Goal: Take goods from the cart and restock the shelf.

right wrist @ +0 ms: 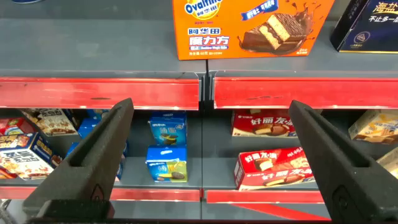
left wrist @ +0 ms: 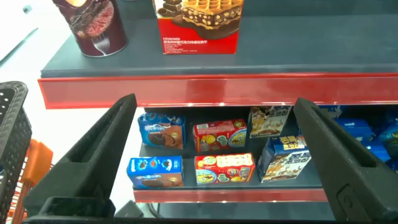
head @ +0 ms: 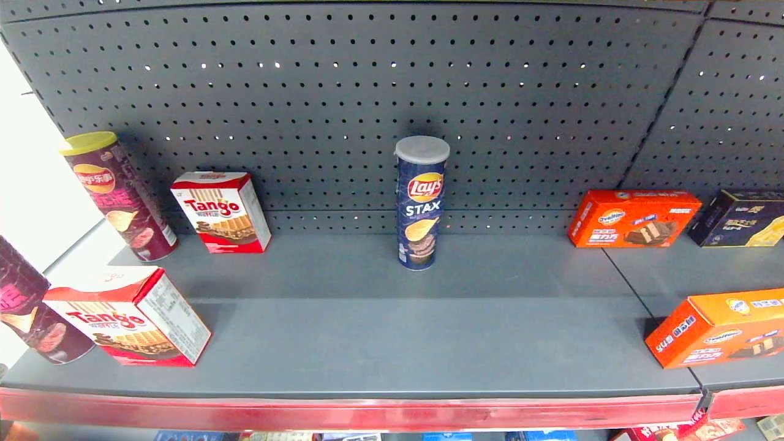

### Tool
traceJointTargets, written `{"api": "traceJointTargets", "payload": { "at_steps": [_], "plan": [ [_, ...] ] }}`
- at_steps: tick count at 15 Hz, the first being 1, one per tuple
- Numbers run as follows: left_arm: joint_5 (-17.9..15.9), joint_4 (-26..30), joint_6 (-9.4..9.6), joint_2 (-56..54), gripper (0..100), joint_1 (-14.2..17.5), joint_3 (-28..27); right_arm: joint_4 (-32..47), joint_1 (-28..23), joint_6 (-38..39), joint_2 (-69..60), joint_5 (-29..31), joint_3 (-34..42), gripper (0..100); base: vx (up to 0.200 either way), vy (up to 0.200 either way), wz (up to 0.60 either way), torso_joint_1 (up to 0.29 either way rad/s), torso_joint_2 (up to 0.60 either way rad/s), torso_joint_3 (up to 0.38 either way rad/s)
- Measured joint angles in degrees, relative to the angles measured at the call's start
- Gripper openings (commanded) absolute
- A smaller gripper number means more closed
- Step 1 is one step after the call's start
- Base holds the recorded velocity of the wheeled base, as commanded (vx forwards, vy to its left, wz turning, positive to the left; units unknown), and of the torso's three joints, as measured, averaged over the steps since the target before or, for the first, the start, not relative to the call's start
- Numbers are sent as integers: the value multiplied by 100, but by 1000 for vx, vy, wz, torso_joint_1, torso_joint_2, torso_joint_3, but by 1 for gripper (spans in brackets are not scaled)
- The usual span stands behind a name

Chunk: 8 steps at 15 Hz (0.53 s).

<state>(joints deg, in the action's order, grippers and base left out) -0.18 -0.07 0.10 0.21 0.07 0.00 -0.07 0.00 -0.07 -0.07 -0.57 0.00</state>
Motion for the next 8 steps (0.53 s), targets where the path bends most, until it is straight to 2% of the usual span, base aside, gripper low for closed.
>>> {"api": "traceJointTargets", "payload": {
  "at_steps": [8],
  "plan": [
    [0,0,0,0,100,2,0,0,0,-17,0,-2,0,100,0,0,600,4,3,4]
  ]
}}
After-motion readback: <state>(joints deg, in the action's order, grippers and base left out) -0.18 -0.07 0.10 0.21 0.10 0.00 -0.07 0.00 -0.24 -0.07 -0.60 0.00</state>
